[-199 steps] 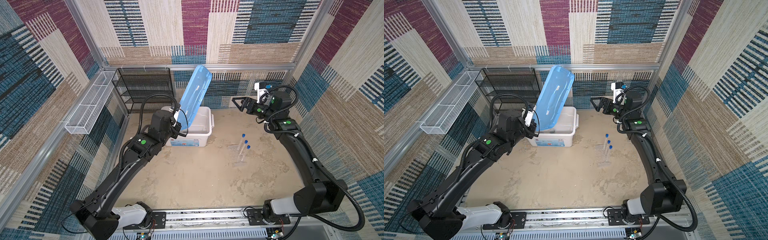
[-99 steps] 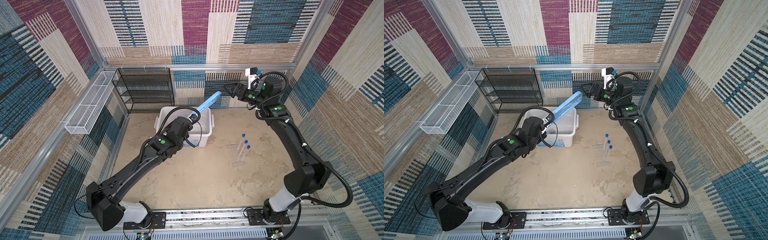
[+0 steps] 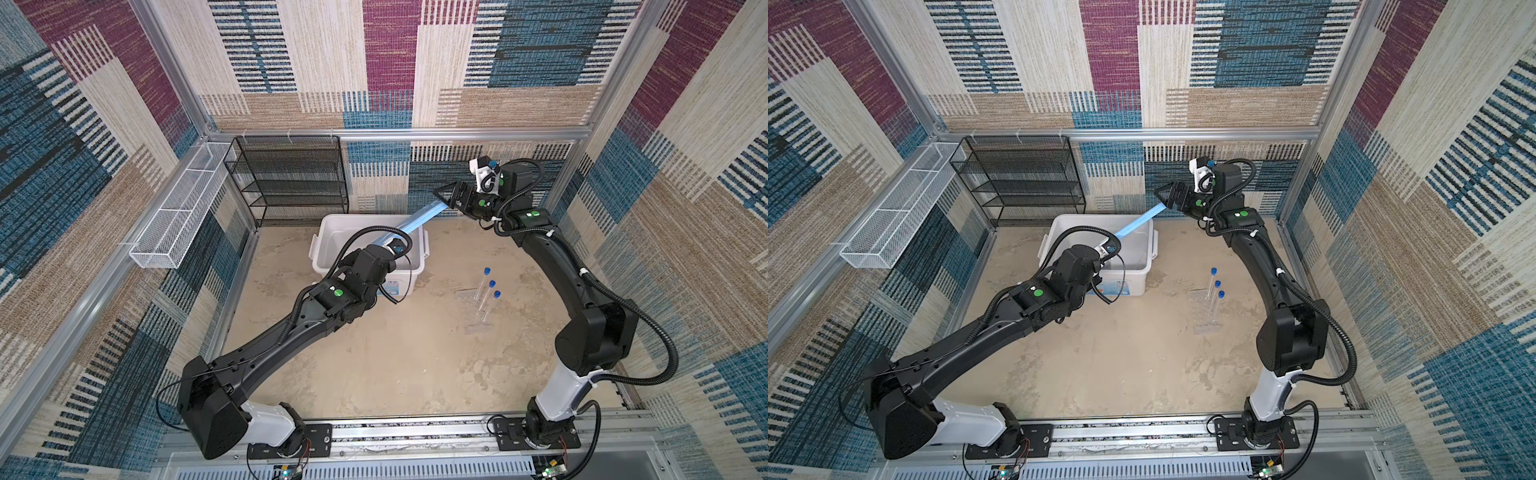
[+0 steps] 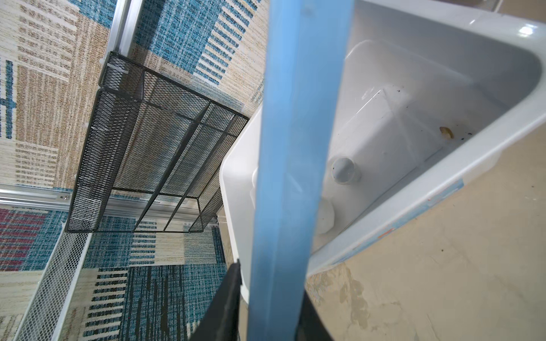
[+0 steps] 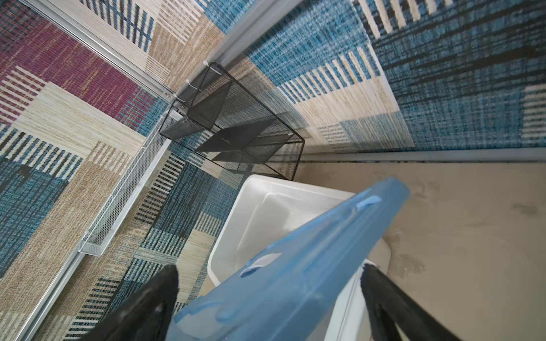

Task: Organize the chemistry lab equipment
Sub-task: 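Carry the lid over the white bin with both grippers and lower it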

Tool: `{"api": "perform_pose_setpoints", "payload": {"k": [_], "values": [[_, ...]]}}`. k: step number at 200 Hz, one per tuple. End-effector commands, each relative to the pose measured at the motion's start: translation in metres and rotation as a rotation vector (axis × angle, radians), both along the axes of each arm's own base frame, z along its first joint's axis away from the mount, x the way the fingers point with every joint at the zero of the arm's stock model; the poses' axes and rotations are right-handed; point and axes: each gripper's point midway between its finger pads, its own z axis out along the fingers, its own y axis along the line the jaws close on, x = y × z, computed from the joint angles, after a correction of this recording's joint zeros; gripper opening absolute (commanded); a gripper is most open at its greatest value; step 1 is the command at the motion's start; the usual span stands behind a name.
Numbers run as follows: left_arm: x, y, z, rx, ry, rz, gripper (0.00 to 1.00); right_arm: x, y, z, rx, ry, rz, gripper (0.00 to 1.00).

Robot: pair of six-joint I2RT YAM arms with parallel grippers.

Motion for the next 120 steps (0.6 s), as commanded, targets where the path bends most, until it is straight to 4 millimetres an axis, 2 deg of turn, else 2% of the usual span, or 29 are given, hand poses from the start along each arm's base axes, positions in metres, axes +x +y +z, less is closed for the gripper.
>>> {"api": "perform_pose_setpoints", "payload": {"k": [1,16,20,26,79,120], "values": [[0.001,-0.005,-0.003,-0.033,-0.015,0.009,0.30,-0.007,0.001,-0.008,0.009,0.011,0.014,0.96],[0.000,-0.006,-0.008,-0.038,-0.010,0.020,0.31,-0.014,0.001,-0.019,0.014,0.027,0.024,0.96],[0.000,-0.006,-0.010,-0.041,-0.007,0.022,0.32,-0.015,0.001,-0.017,0.020,0.018,0.024,0.96],[-0.001,-0.006,-0.012,-0.050,-0.001,0.025,0.33,-0.017,0.001,-0.029,0.024,0.037,0.027,0.96],[-0.012,-0.013,-0.037,-0.140,0.096,0.022,0.45,-0.027,0.006,-0.057,0.058,0.080,0.056,0.92],[-0.016,-0.016,-0.063,-0.180,0.152,0.033,0.47,-0.031,0.014,-0.080,0.054,0.110,0.069,0.91]]}}
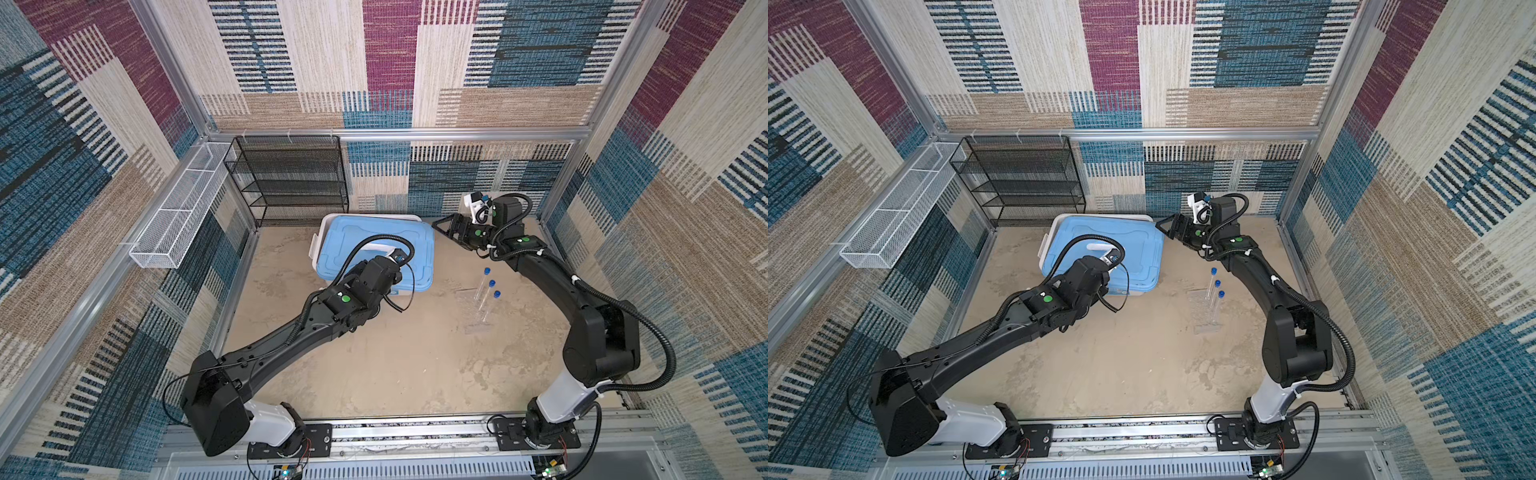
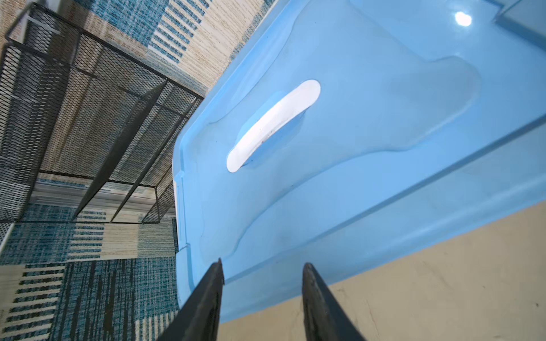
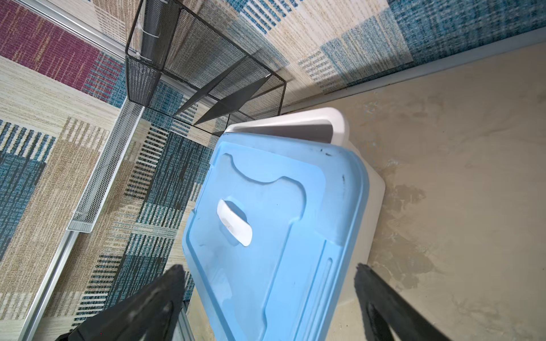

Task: Organize the chemistry lab equipment
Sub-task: 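Carry the lid over the white bin with both grippers and lower it, then press the lid down onto the bin rim with both grippers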

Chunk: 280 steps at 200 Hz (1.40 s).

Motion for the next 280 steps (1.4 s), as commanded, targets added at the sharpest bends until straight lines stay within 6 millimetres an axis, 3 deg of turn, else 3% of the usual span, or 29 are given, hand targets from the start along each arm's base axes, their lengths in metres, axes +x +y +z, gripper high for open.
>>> {"api": "perform_pose_setpoints", "payload": {"k": [1,25,60,113,148,164,181,187,204,241,258,264,280], "values": [[-0.003,-0.005,-0.016,-0.065,0.046,0.019,0.47,0.000,0.009,0.004,0.024,-0.032,0.021,0.91],[0.004,-0.009,-0.025,-0.111,0.089,0.047,0.51,0.001,0.025,-0.014,0.003,-0.004,0.051,0.86],[0.009,-0.023,-0.011,-0.289,0.125,0.036,0.50,0.008,0.032,-0.036,-0.118,0.015,-0.001,0.81],[0.023,-0.005,-0.010,-0.430,0.188,0.128,0.49,0.014,0.050,-0.041,-0.179,-0.012,-0.007,0.78],[0.040,0.039,-0.014,-0.534,0.230,0.302,0.49,0.022,0.059,-0.047,-0.246,-0.009,-0.043,0.78],[0.050,0.056,-0.016,-0.597,0.257,0.360,0.56,0.025,0.061,-0.048,-0.273,-0.008,-0.063,0.78],[0.059,0.070,-0.023,-0.629,0.295,0.406,0.57,0.025,0.065,-0.054,-0.293,0.007,-0.066,0.78],[0.063,0.074,-0.025,-0.621,0.293,0.420,0.57,0.027,0.068,-0.044,-0.286,-0.016,-0.066,0.78],[0.073,0.087,-0.036,-0.559,0.282,0.474,0.57,0.027,0.070,-0.037,-0.281,-0.033,-0.069,0.78],[0.082,0.101,-0.055,-0.477,0.308,0.540,0.57,0.020,0.051,0.000,-0.329,-0.127,-0.121,0.84],[0.083,0.101,-0.053,-0.490,0.299,0.536,0.56,0.013,0.042,0.004,-0.343,-0.123,-0.120,0.86],[0.083,0.101,-0.051,-0.495,0.298,0.534,0.56,0.007,0.040,-0.008,-0.346,-0.092,-0.108,0.87],[0.083,0.101,-0.045,-0.512,0.286,0.529,0.56,-0.004,0.045,-0.018,-0.295,-0.054,-0.051,0.88]]}}
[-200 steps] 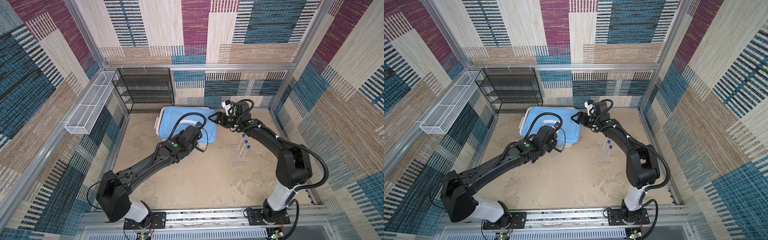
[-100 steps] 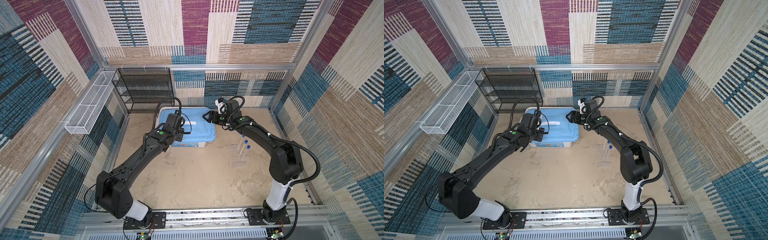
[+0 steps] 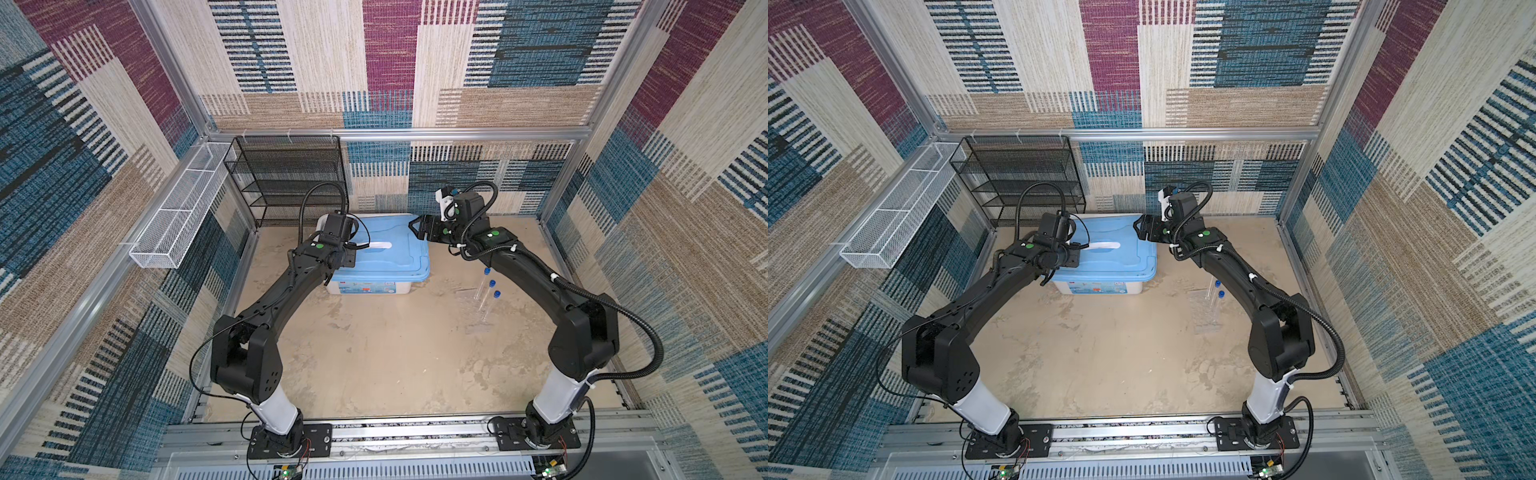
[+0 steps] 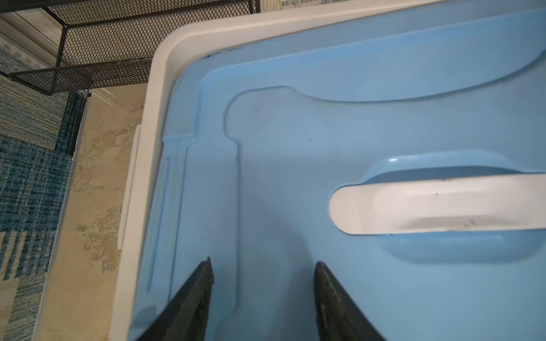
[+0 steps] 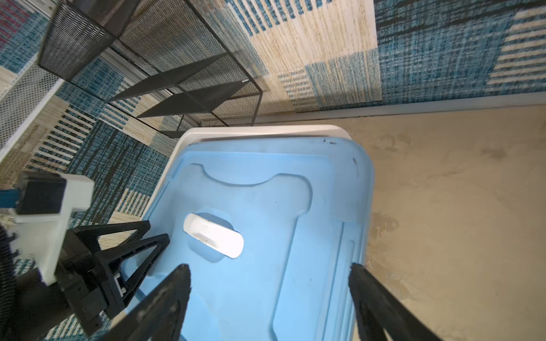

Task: Organize the chemistry lab equipment
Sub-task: 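Press the lid down onto the bin rim with both grippers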

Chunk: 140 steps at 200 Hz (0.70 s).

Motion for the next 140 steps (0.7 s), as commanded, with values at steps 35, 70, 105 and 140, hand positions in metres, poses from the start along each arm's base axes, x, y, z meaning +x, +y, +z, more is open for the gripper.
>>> {"api": "perform_pose_setpoints", "payload": {"k": [35,70,105,140], "values": [[-0.020,0.006,0.005,-0.048,0.045,0.011,0.56,-0.026,-0.003,-0.043,0.023,0.115,0.047,0.88],[-0.020,0.001,0.009,-0.201,0.040,-0.004,0.56,-0.037,0.003,-0.046,0.137,0.118,0.140,0.87],[-0.021,0.002,-0.004,-0.325,0.069,0.003,0.56,-0.052,0.020,-0.043,0.260,0.110,0.269,0.83],[-0.023,0.000,-0.002,-0.365,0.056,-0.003,0.56,-0.053,0.023,-0.038,0.286,0.096,0.287,0.78]]}}
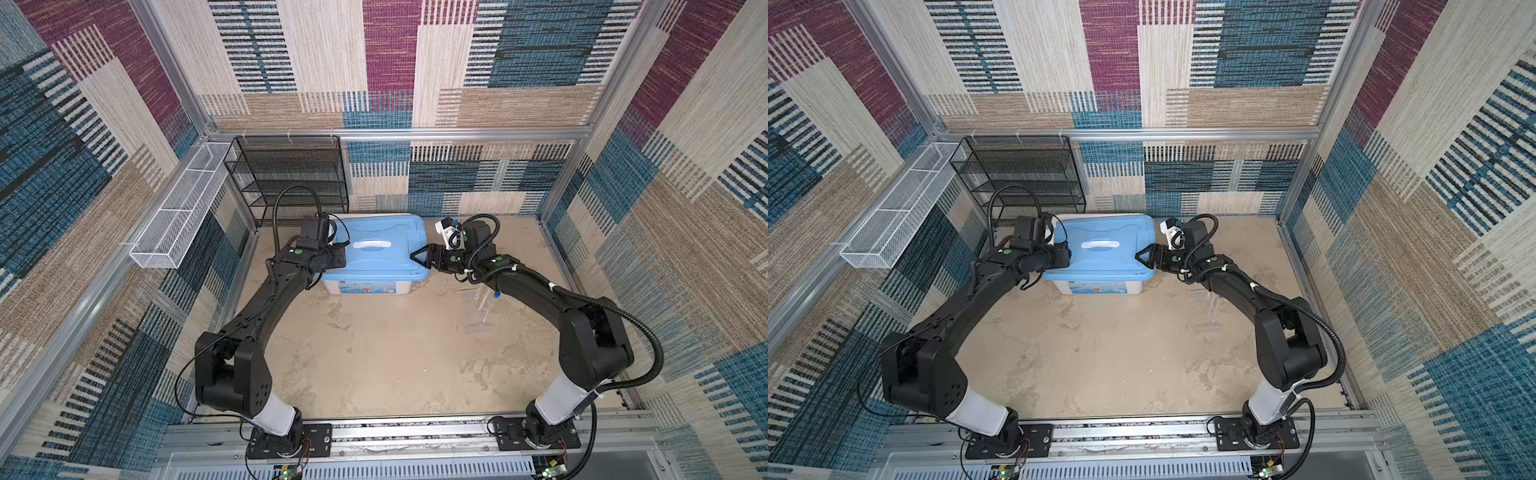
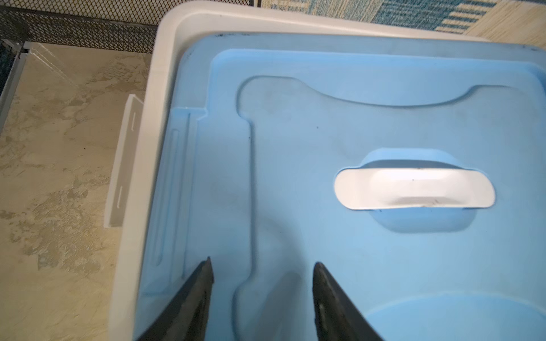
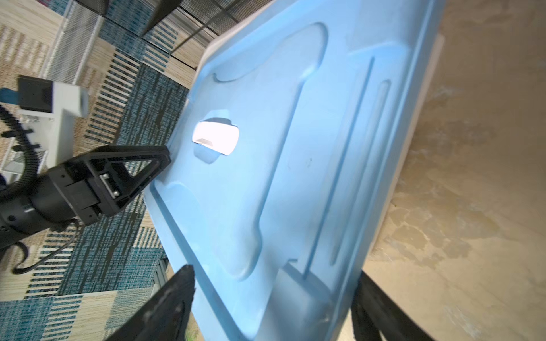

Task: Organize the chemistry lab equipment
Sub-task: 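Press the lid down onto the bin rim with both grippers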

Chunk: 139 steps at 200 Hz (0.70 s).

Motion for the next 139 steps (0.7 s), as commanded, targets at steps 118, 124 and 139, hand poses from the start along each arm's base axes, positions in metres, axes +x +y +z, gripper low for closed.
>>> {"api": "perform_pose_setpoints", "payload": {"k": [118,124,139], "values": [[-0.021,-0.009,0.028,-0.122,-0.019,-0.008,0.56,0.006,0.015,0.037,0.119,-0.074,0.047,0.56],[-0.023,-0.009,0.033,-0.124,-0.030,-0.008,0.57,0.005,0.016,0.036,0.125,-0.073,0.052,0.56],[-0.026,-0.005,0.044,-0.116,-0.054,0.000,0.57,0.007,0.016,0.033,0.131,-0.075,0.047,0.56]]}}
